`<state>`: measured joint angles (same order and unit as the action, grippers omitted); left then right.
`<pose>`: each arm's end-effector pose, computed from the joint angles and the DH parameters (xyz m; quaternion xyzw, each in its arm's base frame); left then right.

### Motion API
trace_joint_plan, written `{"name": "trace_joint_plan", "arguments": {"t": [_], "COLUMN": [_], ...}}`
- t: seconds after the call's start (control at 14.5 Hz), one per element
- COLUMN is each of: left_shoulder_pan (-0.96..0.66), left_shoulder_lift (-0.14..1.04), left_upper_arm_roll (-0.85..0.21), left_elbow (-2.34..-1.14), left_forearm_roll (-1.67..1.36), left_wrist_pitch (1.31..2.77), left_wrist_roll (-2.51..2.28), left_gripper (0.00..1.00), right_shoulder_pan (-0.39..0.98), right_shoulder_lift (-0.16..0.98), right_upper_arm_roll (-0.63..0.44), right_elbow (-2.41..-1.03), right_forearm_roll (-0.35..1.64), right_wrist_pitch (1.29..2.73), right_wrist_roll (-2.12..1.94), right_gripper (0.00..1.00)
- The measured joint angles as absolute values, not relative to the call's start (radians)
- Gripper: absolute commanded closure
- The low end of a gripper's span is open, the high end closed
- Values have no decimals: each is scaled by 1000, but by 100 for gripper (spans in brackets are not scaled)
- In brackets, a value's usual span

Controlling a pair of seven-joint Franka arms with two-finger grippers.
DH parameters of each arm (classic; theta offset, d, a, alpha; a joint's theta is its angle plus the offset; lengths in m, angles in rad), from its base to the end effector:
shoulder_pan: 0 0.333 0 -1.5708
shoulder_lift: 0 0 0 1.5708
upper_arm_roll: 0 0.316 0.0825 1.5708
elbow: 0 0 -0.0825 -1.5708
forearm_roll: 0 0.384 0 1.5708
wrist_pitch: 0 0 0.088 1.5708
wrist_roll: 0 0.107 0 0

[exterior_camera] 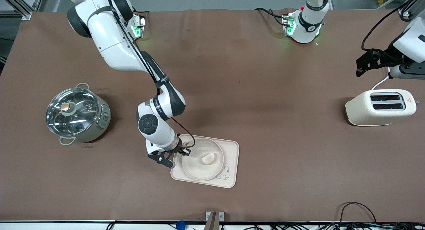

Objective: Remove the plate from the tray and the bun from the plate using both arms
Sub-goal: 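Grasp the plate rim with the right gripper and lift the plate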

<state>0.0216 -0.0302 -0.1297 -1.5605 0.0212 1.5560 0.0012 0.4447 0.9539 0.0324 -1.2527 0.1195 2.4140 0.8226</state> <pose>0.5410 -0.0576 0.6445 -0.9984 0.0543 -0.0134 0.0119 0.6884 0.3487 0.2006 -0.9688 0.2181 -0.0480 0.1075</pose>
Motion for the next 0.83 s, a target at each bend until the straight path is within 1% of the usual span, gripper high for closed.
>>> {"name": "trace_joint_plan", "arguments": {"t": [0.62, 0.83], "left_shoulder_pan": [26, 27], "left_shoulder_lift": [-30, -29], "left_upper_arm_roll": [-129, -129], "left_elbow": [-1561, -1561], "left_forearm_roll": [21, 21], "left_wrist_pitch": [1556, 1556], "left_wrist_roll": [1, 1], "left_gripper": [0, 0], "right_shoulder_pan": [445, 445], "right_shoulder_lift": [952, 941], "right_upper_arm_roll": [32, 33], "right_elbow": [-1237, -1222], "right_forearm_roll": [120, 139], "right_wrist_pitch": [2431, 2457], "right_wrist_roll": [829, 833], "right_gripper": [100, 100]}}
